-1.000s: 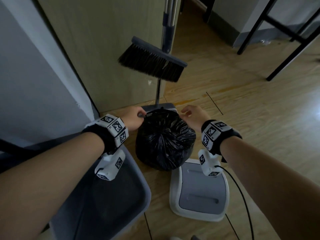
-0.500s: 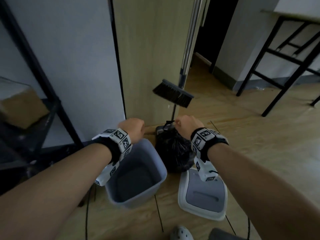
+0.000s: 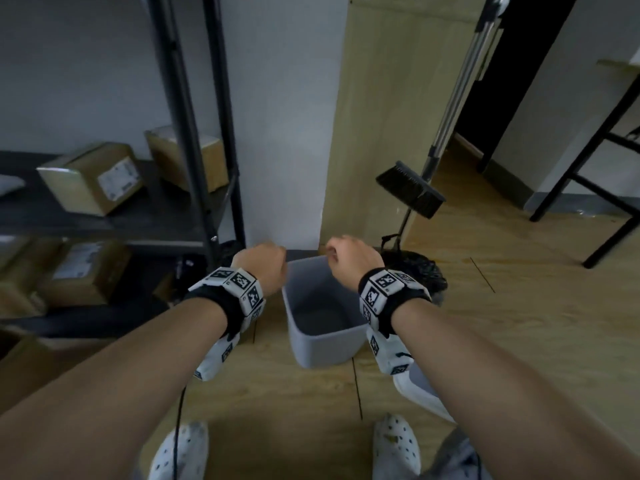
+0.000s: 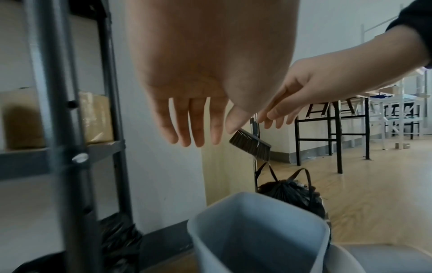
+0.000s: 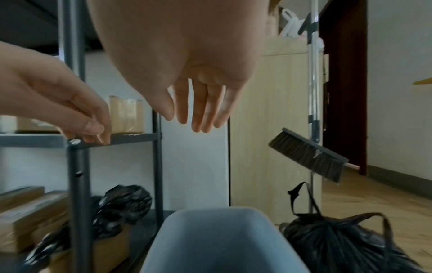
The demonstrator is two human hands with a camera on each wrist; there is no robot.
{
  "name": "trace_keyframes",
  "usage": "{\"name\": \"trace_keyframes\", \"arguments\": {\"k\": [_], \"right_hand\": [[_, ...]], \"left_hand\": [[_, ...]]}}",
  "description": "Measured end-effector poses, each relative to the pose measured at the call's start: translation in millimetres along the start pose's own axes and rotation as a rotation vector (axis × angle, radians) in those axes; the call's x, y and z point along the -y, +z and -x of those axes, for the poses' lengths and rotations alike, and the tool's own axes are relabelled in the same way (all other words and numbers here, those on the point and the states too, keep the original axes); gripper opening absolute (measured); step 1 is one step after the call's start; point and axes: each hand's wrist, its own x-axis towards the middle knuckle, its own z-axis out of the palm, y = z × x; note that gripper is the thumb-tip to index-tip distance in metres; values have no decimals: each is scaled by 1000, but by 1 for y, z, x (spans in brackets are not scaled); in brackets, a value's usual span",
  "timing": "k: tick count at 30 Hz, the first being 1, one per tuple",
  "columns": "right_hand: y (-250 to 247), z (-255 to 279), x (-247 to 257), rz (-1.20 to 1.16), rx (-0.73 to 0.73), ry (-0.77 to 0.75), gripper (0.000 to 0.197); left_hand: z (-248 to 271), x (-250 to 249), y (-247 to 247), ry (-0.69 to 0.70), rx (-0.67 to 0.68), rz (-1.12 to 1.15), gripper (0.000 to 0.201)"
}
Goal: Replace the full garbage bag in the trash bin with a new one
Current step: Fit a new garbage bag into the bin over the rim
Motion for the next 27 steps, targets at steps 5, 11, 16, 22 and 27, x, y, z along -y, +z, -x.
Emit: {"name": "trace_keyframes", "arguments": {"k": [5, 11, 16, 22, 27], "right_hand": [[62, 3, 54, 13, 125, -114, 28], [136, -2, 99, 18, 250, -184, 32], [191, -19, 124, 13, 345, -191, 34], [246, -46, 152, 34, 404, -269, 36], [276, -70, 173, 79, 308, -335, 59]], "left_hand": [[51, 54, 33, -77, 11, -73, 31], [89, 115, 82, -173, 141, -67, 33], [103, 158, 120, -227, 234, -38, 37], [93, 203, 154, -278, 260, 39, 38], [76, 236, 180, -338, 265, 86, 35]]}}
